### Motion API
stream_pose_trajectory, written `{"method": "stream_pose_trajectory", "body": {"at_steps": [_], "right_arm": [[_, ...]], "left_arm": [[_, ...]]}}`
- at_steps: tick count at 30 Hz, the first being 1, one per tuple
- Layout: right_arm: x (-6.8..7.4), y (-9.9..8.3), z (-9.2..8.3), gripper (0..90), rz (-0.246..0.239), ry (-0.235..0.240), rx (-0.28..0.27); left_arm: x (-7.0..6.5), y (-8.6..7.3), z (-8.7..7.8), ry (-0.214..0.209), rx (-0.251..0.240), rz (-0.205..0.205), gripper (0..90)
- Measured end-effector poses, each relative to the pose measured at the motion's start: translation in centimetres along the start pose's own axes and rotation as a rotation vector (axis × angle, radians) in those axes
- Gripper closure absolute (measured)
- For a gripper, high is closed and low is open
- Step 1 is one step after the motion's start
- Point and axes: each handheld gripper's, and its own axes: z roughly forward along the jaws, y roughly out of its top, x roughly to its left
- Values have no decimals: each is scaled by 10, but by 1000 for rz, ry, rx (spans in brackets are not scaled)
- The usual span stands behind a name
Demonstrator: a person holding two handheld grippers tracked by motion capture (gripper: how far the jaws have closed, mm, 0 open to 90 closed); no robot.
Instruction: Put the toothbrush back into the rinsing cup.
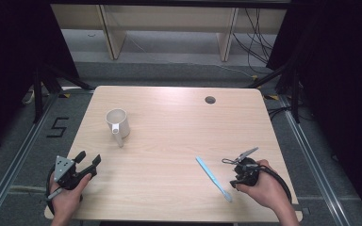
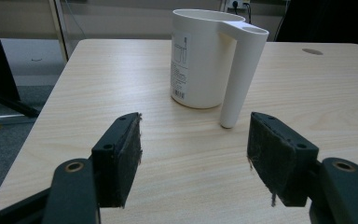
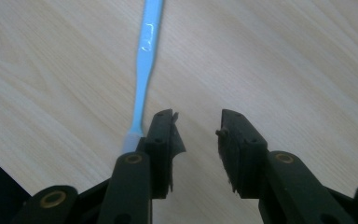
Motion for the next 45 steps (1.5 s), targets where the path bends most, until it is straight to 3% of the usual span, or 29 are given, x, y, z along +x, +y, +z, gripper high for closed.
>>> {"method": "stream_pose_trajectory", "body": {"at_steps": [1,4,6,7,10,13,16,20,25,30,31,32,39,45], "right_arm": [[3,2,2,675,4,6,9],[6,10,7,694,-71,14,16],[9,12,10,697,-71,13,26],[14,16,15,701,-89,26,63],[18,21,22,703,-144,42,105],[21,23,25,711,-141,46,123],[22,27,29,731,-169,51,139],[22,30,33,745,-172,45,164],[25,36,36,757,-128,36,220],[23,39,39,758,-180,22,228],[26,39,39,758,-148,20,231],[26,39,39,758,-148,20,231],[26,42,43,767,-180,28,240],[27,47,44,791,-189,2,274]], "left_arm": [[0,0,0,-2,-1,2,342],[0,0,0,3,5,3,343],[0,0,0,0,1,3,343],[0,0,0,-1,1,3,343],[0,0,0,-6,-5,2,343],[0,0,0,-2,1,2,343],[-1,1,-1,5,16,6,344],[-1,0,1,-1,1,3,344],[-1,1,0,4,18,5,344],[-1,1,0,5,15,5,344],[-1,1,0,5,15,5,344],[-1,1,0,5,15,5,344],[-1,1,0,4,17,4,344],[-1,1,0,2,15,3,344]]}}
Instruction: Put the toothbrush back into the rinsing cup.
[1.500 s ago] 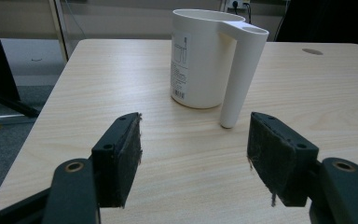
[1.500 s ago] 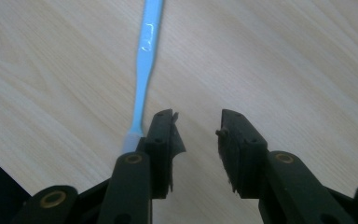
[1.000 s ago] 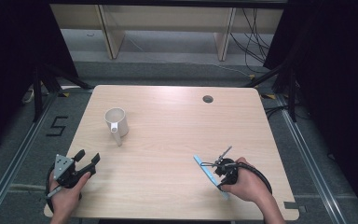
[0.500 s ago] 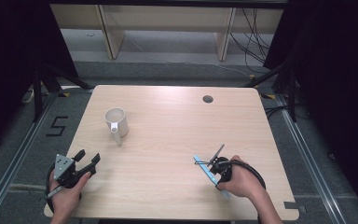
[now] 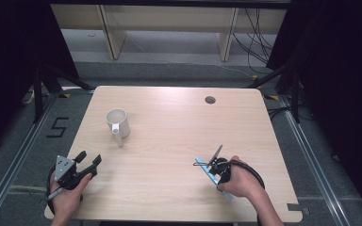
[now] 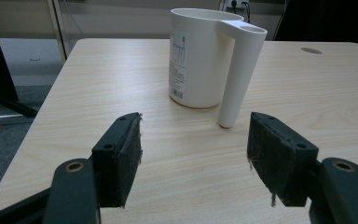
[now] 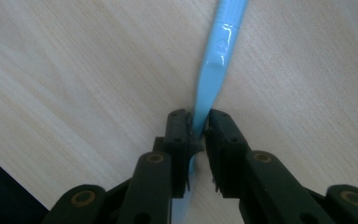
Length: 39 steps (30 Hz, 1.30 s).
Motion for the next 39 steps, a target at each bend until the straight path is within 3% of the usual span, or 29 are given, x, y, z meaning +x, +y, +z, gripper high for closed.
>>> {"method": "stream_pose_trajectory", "body": {"at_steps": [3,4,8,12,17,18,19,20,23,25,30,36,37,39], "right_arm": [[2,1,0,806,9,-12,11],[4,3,-1,816,0,-23,39],[3,3,0,839,-50,-27,26],[5,3,0,841,-44,-24,29],[6,4,0,844,-45,-3,13],[2,3,0,845,-77,0,4],[3,3,-1,845,-60,-7,7],[1,2,-3,845,-93,8,-13],[3,1,-11,845,-71,-3,-19],[2,0,-15,845,-90,4,-41],[1,1,-23,846,-134,16,-66],[1,3,-25,846,-158,27,-68],[3,3,-26,847,-137,24,-57],[3,3,-26,847,-147,25,-60]], "left_arm": [[0,0,0,0,0,0,344],[0,0,0,0,-1,0,344],[0,-1,1,-7,-20,-2,344],[0,-1,2,-14,-20,2,345],[-1,0,2,-25,-10,23,350],[-2,0,2,-27,-9,26,350],[-3,0,2,-29,-7,29,350],[-3,0,2,-29,-7,29,350],[-5,1,1,-39,3,46,350],[-7,3,2,-53,-15,51,350],[-11,5,0,-69,-3,75,350],[-12,6,0,-77,-4,83,350],[-12,5,0,-78,-9,78,350],[-12,5,0,-83,-18,79,350]]}}
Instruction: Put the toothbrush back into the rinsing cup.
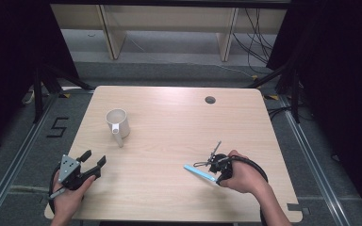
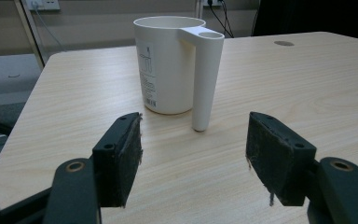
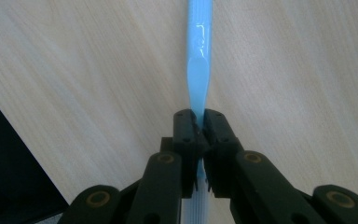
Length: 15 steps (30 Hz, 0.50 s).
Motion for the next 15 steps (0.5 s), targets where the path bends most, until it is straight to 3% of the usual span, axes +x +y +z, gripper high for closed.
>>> {"method": "stream_pose_trajectory", "body": {"at_steps": [1,5,10,15], "right_arm": [[-1,0,1,847,-8,18,-10],[0,1,0,847,13,13,-7],[1,3,-5,847,-6,10,-30],[3,6,-11,859,-30,46,-49]], "left_arm": [[0,0,-1,5,9,-3,350],[-1,1,-1,2,10,1,350],[-5,4,-1,-17,5,15,353],[-8,5,0,-32,-5,19,353]]}}
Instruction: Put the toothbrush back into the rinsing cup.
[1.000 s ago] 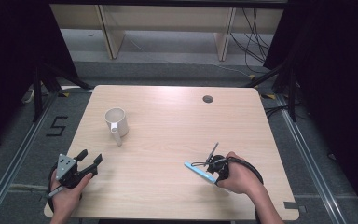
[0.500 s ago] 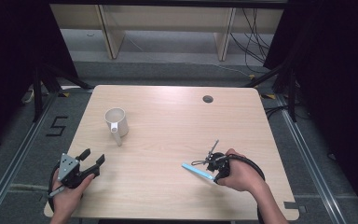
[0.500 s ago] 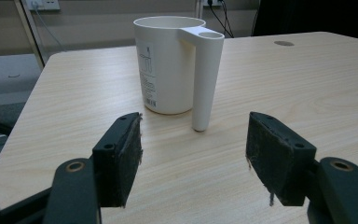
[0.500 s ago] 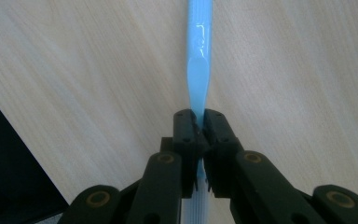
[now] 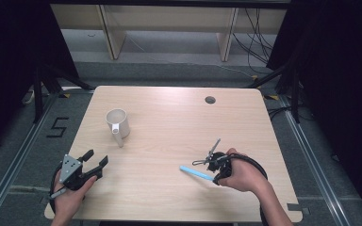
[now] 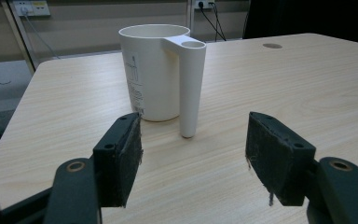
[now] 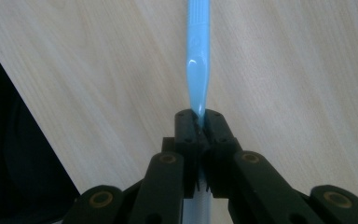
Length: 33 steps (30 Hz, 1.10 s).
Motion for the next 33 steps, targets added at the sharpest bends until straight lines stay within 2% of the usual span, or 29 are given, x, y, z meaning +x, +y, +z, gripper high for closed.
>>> {"method": "stream_pose_trajectory", "body": {"at_steps": [2,3,4,7,9,12,13,18,19,20,23,24,25,26,27,28,31,32,33], "right_arm": [[-2,0,1,859,-10,-11,-2],[-1,0,0,860,6,-17,3],[-2,-1,0,860,0,9,-9],[-1,0,0,860,17,5,-5],[-3,-1,0,860,6,-3,4],[-1,0,-3,860,30,-2,-7],[-1,1,-4,860,7,-1,-13],[1,4,-8,860,-13,-5,-35],[2,5,-9,860,-10,-1,-39],[2,5,-9,860,-10,-1,-39],[2,7,-11,859,-26,-2,-45],[3,9,-13,859,-30,6,-49],[3,9,-13,859,-30,6,-49],[2,9,-14,859,-52,0,-48],[4,12,-16,860,-65,16,-65],[4,12,-16,860,-65,16,-65],[6,18,-21,860,-77,17,-72],[6,18,-21,860,-77,17,-72],[5,19,-22,860,-89,2,-72]], "left_arm": [[0,0,0,2,10,0,353],[0,-1,0,2,11,0,353],[0,-1,0,3,11,-3,353],[0,0,0,2,9,-1,353],[0,0,0,-1,6,3,354],[-3,3,1,-18,1,12,354],[-6,4,3,-33,8,23,355],[-15,7,7,-66,12,48,355],[-19,10,8,-93,30,62,356],[-19,10,8,-93,30,62,357],[-26,15,11,-140,35,85,362],[-30,19,13,-169,38,108,365],[-30,19,13,-169,38,108,368],[-32,22,14,-189,40,124,368],[-38,27,15,-223,41,145,377],[-38,27,15,-223,41,145,381],[-48,34,19,-283,42,185,386],[-48,34,19,-283,42,185,387],[-49,37,22,-302,25,220,387]]}}
